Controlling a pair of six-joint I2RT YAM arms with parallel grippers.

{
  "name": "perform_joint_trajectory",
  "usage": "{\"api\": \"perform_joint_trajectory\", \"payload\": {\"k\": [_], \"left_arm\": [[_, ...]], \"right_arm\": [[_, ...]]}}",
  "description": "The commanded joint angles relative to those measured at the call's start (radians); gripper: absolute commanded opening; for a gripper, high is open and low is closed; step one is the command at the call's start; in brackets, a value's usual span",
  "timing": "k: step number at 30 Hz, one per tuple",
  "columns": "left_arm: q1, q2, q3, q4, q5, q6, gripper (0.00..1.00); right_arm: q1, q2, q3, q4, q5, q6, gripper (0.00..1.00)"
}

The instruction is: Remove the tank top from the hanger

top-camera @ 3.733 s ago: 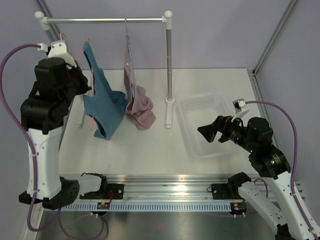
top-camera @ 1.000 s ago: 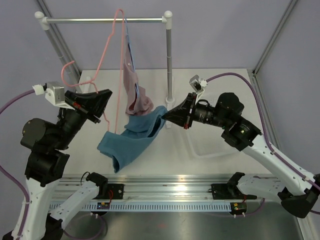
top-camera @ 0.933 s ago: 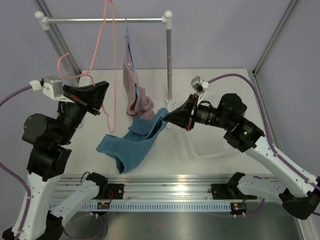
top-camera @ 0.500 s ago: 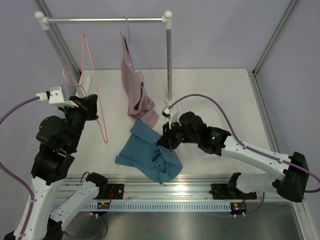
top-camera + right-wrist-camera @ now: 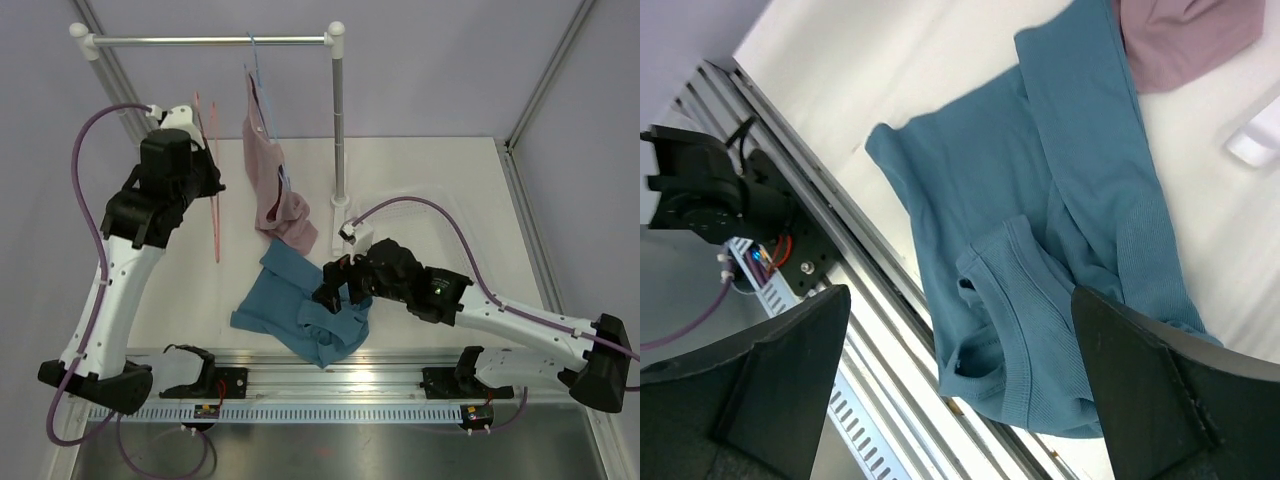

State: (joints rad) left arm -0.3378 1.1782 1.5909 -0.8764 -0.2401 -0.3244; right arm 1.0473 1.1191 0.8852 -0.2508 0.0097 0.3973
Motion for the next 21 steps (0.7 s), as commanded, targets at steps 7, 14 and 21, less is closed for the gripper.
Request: {"api": "perform_joint_trajectory", "payload": {"k": [7,14,21], "left_arm": [[0.187,0.404,0.614,-0.166,0.291,0.077,0.00],[0.247,0.618,0.888,-0.144,0.337,0.085,0.00],[0.289,0.704,0.916,-0.078,0.400,0.065,0.07]], "right_arm": [[0.007,-0.105,-0.055,0.050,-0.007,-0.032,0.99],[0.007,-0.127,-0.069,0.036,-0.053,-0.055,0.99],[0.007,-0.073,-0.123,0.086,-0.079,-0.072,0.99]]}}
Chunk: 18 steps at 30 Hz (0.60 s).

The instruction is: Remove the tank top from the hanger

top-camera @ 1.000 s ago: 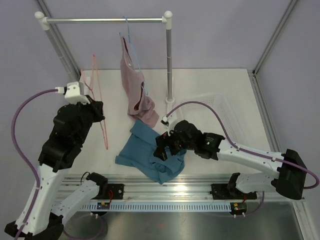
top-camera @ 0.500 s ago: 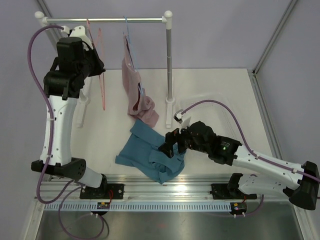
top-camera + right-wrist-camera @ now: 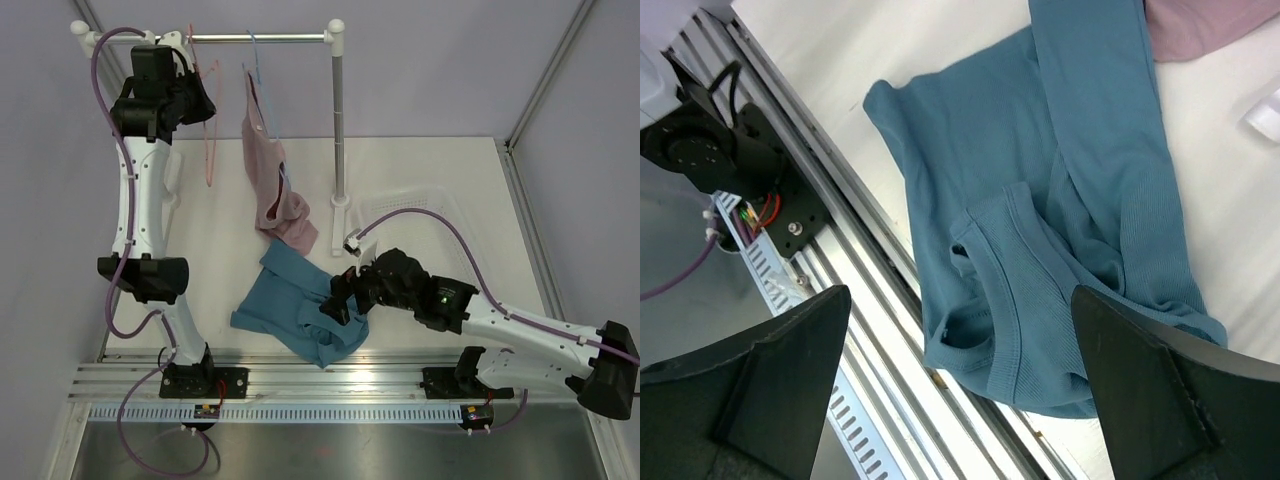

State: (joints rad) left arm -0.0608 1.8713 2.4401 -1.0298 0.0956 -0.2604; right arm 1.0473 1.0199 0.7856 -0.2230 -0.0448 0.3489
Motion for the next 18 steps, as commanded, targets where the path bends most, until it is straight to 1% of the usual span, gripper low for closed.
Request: {"api": "perform_joint_trajectory", "payload": {"k": [1,3,4,5,6,7,8,9,10,11,12,13,14,15,16,17,18], "left_arm": [[0.012,0.014,0.060,0.060,0.062,0.001,0.06],[0.012,-0.006,0.025,0.059,0.055,-0.002,0.07],[0.012,-0.017,-0.002,0.068,0.049,-0.002,0.10],[0.012,-0.026,-0.039,0.071,0.044,-0.003,0.14],[0.012,-0.050,-0.055,0.074,0.041,-0.003,0.22],[0.012,-0.058,-0.064,0.073,0.038,-0.003,0.34],[0.012,-0.072,-0.070,0.065,0.030,-0.005,0.53],[0.012,-0.095,-0.069,0.045,0.004,-0.005,0.62],[0.012,-0.112,-0.072,0.034,-0.013,-0.005,0.69],[0.012,-0.130,-0.082,0.027,-0.032,-0.004,0.99],[0.012,-0.148,-0.090,0.014,-0.078,-0.003,0.99],[0.012,-0.197,-0.102,-0.007,-0.092,-0.005,0.99],[0.012,-0.224,-0.118,-0.018,-0.168,-0.011,0.99],[0.012,-0.259,-0.171,-0.027,-0.195,-0.014,0.99],[0.012,-0.294,-0.206,-0.036,-0.220,-0.020,0.99],[0.012,-0.382,-0.252,-0.032,-0.240,-0.031,0.99],[0.012,-0.432,-0.374,-0.006,-0.272,-0.036,0.99]], "right_arm": [[0.007,0.052,-0.029,0.068,-0.036,-0.018,1.00],[0.007,0.087,-0.039,0.097,-0.047,-0.010,1.00],[0.008,0.107,-0.037,0.103,-0.047,-0.007,0.99],[0.010,0.156,-0.028,0.105,-0.038,-0.002,1.00],[0.013,0.183,-0.020,0.100,-0.003,0.001,1.00],[0.019,0.210,-0.008,0.096,0.017,-0.005,0.99],[0.037,0.265,0.013,0.088,0.038,-0.005,0.99],[0.045,0.293,0.026,0.076,0.089,-0.007,0.99],[0.055,0.349,0.053,0.068,0.106,-0.008,0.99],[0.065,0.379,0.067,0.063,0.117,-0.008,0.99],[0.083,0.411,0.082,0.050,0.143,-0.008,0.99],[0.092,0.477,0.113,0.042,0.157,-0.008,1.00],[0.100,0.512,0.130,0.028,0.169,-0.008,0.99],[0.117,0.549,0.147,0.021,0.206,-0.007,0.99],[0.126,0.621,0.177,0.011,0.236,-0.004,0.99],[0.137,0.658,0.193,-0.002,0.265,-0.005,1.00],[0.154,0.692,0.208,-0.012,0.336,-0.002,0.99]]}}
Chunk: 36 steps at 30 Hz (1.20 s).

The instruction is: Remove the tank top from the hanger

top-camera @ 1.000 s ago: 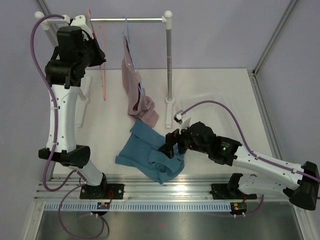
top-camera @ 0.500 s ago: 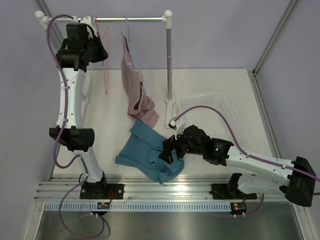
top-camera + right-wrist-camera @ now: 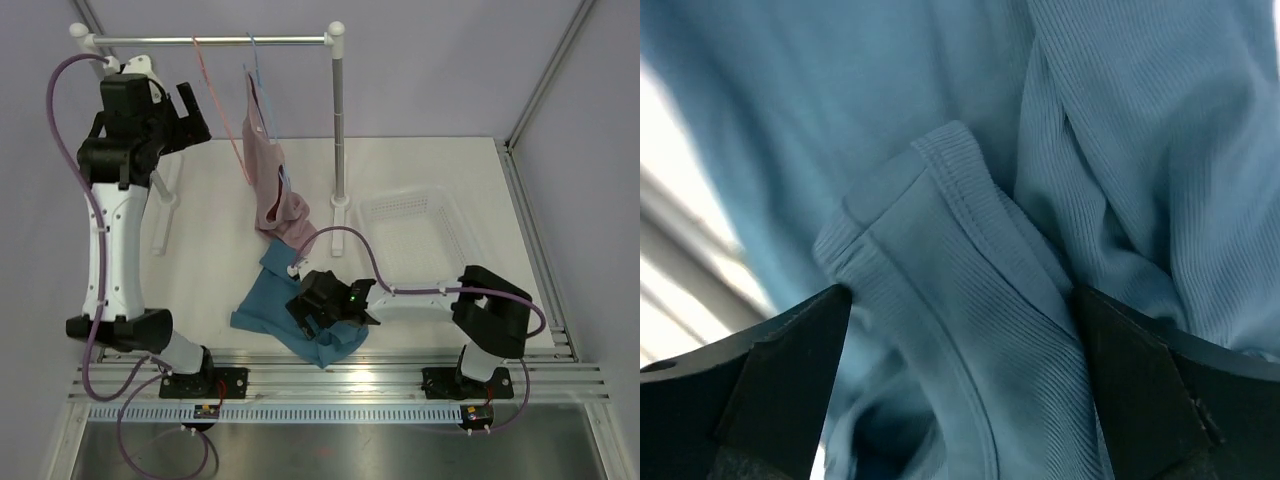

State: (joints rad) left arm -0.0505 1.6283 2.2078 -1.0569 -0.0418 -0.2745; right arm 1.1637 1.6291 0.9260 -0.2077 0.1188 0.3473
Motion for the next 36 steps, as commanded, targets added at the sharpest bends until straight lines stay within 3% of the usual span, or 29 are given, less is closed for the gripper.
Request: {"api": "perform_joint_trajectory", "payload": {"k": [1,5,6,7,8,9,16,20,29,32,36], "left_arm": [[0.001,-0.238,-0.201,0.041,-0.145,-0.026,0.99],[0.001,-0.541,-0.497,0.142,-0.220,-0.031,0.99],[0.001,-0.588,-0.540,0.175,-0.231,-0.032,0.99],[0.001,-0.626,-0.627,0.187,-0.236,-0.032,0.99],[0.001,-0.703,-0.666,0.201,-0.224,-0.032,0.99],[0.001,-0.740,-0.713,0.236,-0.216,-0.032,0.99],[0.001,-0.990,-1.083,0.383,-0.116,-0.012,0.99],[0.001,-1.033,-1.204,0.400,-0.096,-0.011,0.99],[0.001,-1.045,-1.271,0.410,-0.145,0.000,0.99],[0.001,-1.065,-1.280,0.410,-0.164,-0.002,0.99],[0.001,-1.068,-1.278,0.399,-0.199,-0.005,0.99]], "right_arm": [[0.047,0.137,0.092,-0.036,0.208,0.004,1.00],[0.068,0.204,0.123,-0.070,0.278,0.009,0.84],[0.070,0.202,0.120,-0.065,0.278,0.010,0.57],[0.070,0.186,0.110,-0.059,0.278,0.012,0.40],[0.071,0.173,0.103,-0.044,0.269,0.007,0.31],[0.071,0.158,0.097,-0.039,0.262,-0.005,0.00],[0.071,-0.153,0.129,-0.154,0.327,-0.034,0.00],[0.068,-0.302,0.212,-0.284,0.499,-0.066,0.00],[-0.024,-0.442,0.580,-0.522,0.758,-0.249,0.00],[-0.136,-0.457,0.665,-0.559,0.746,-0.278,0.00],[-0.289,-0.463,0.659,-0.556,0.682,-0.301,0.00]]}}
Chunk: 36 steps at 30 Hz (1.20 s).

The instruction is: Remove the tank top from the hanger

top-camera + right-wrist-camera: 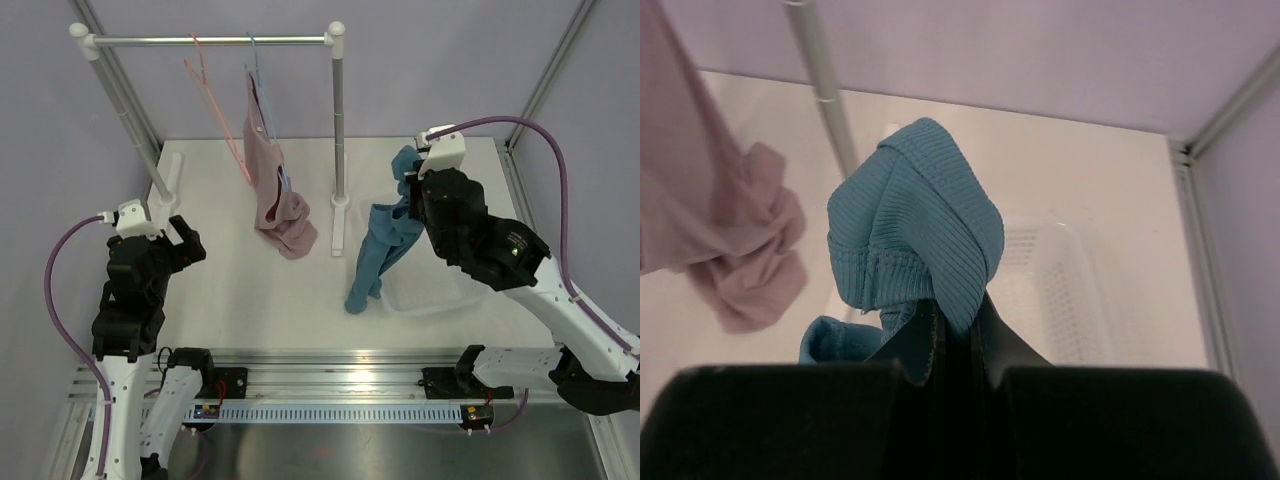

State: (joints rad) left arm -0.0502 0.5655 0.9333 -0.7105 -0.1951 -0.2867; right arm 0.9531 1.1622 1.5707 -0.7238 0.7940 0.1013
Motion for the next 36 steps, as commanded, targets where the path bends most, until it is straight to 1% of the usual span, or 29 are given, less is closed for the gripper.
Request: {"api": "perform_joint_trajectory", "payload": {"k": [1,2,4,6,8,10,13,14,16,17,19,23,25,27,30,31,32,33,34,35,36], "left_arm": [[0.001,-0.007,-0.004,0.051,-0.052,0.007,0.99],[0.001,-0.007,-0.004,0.049,-0.052,0.007,0.99],[0.001,-0.012,-0.005,0.051,-0.052,0.009,0.99],[0.001,-0.015,-0.007,0.052,-0.053,0.008,0.99],[0.001,-0.015,-0.011,0.059,-0.055,0.007,0.99],[0.001,-0.010,-0.019,0.066,-0.046,0.007,0.99],[0.001,0.004,-0.021,0.065,-0.037,0.007,0.99],[0.001,0.005,-0.021,0.065,-0.037,0.007,0.99],[0.001,0.007,-0.022,0.063,-0.040,0.007,0.99],[0.001,0.002,-0.022,0.066,-0.041,0.007,0.99],[0.001,-0.003,-0.025,0.065,-0.043,0.007,0.99],[0.001,-0.001,-0.027,0.066,-0.044,0.007,0.99],[0.001,-0.001,-0.025,0.066,-0.041,0.007,0.99],[0.001,0.002,-0.025,0.066,-0.041,0.007,0.99],[0.001,0.004,-0.025,0.063,-0.050,0.008,0.99],[0.001,0.002,-0.025,0.062,-0.053,0.006,0.99],[0.001,0.004,-0.024,0.060,-0.061,0.004,0.99],[0.001,0.004,-0.024,0.057,-0.073,0.004,0.99],[0.001,0.005,-0.022,0.056,-0.079,0.003,0.99],[0.001,0.005,-0.019,0.054,-0.084,0.003,0.99],[0.001,0.004,-0.019,0.054,-0.090,0.003,0.99]], "right_arm": [[-0.129,0.007,0.006,-0.040,-0.021,-0.051,0.00],[-0.155,0.010,-0.027,-0.034,-0.068,-0.046,0.00],[-0.195,0.027,-0.058,-0.009,-0.108,-0.032,0.00],[-0.232,0.051,-0.096,0.018,-0.075,-0.041,0.00],[-0.286,0.080,-0.084,0.017,-0.078,-0.035,0.00],[-0.290,0.111,-0.032,0.011,-0.079,-0.044,0.00],[-0.292,0.145,0.107,-0.012,-0.082,-0.093,0.00],[-0.292,0.174,0.206,-0.028,-0.082,-0.095,0.00],[-0.290,0.211,0.316,-0.084,-0.079,-0.140,0.00],[-0.292,0.244,0.415,-0.103,-0.076,-0.162,0.00],[-0.292,0.275,0.538,-0.138,-0.061,-0.198,0.00],[-0.292,0.344,0.676,-0.192,-0.042,-0.235,0.00],[-0.293,0.349,0.695,-0.195,-0.021,-0.247,0.00],[-0.295,0.335,0.671,-0.187,-0.022,-0.244,0.00],[-0.298,0.301,0.569,-0.169,-0.025,-0.213,0.00],[-0.304,0.283,0.501,-0.167,-0.036,-0.203,0.04],[-0.304,0.272,0.462,-0.154,-0.041,-0.189,0.15],[-0.306,0.260,0.421,-0.140,-0.036,-0.170,0.29],[-0.306,0.239,0.344,-0.128,-0.039,-0.163,0.32],[-0.312,0.232,0.315,-0.109,-0.041,-0.158,0.37],[-0.316,0.223,0.290,-0.106,-0.042,-0.144,0.46]]}}
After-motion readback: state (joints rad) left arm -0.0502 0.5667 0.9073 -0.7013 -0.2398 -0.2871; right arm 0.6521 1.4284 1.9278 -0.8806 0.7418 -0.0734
